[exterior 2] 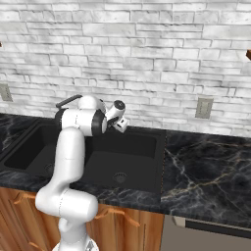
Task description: Dump the tomato from the pot into the sink. Then turn on the water and wash the tomato. Then turn off the water and put the tomato back in the pot.
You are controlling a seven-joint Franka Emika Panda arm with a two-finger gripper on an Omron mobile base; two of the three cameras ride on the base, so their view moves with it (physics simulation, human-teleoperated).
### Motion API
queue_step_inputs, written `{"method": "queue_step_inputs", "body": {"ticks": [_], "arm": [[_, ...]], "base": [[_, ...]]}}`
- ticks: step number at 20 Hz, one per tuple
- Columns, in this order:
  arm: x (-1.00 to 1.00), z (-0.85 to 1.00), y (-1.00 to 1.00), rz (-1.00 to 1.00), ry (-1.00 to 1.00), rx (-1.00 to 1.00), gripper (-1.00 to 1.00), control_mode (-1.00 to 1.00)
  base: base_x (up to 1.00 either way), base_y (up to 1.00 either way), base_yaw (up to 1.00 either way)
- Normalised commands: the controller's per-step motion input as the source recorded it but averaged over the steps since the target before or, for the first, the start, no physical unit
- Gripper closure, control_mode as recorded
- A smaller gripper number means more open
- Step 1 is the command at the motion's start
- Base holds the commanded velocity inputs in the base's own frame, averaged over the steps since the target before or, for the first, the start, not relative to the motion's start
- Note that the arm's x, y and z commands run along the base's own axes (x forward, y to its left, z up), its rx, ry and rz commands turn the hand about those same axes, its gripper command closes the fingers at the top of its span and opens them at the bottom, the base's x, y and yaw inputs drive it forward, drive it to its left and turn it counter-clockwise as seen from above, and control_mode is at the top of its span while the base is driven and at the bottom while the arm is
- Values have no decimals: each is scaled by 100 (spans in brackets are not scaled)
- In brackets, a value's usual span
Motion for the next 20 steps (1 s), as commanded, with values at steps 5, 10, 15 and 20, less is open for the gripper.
{"method": "queue_step_inputs", "body": {"ticks": [5, 10, 15, 20], "arm": [[40, 0, 39, 1, 0, 0, -100, -100], [49, 0, 49, 4, 0, 0, -100, -100], [57, 5, 53, 7, 0, 0, -100, -100], [60, 13, 66, 8, 0, 0, -100, -100]], "base": [[0, 0, 0], [0, 0, 0], [0, 0, 0], [0, 0, 0]]}}
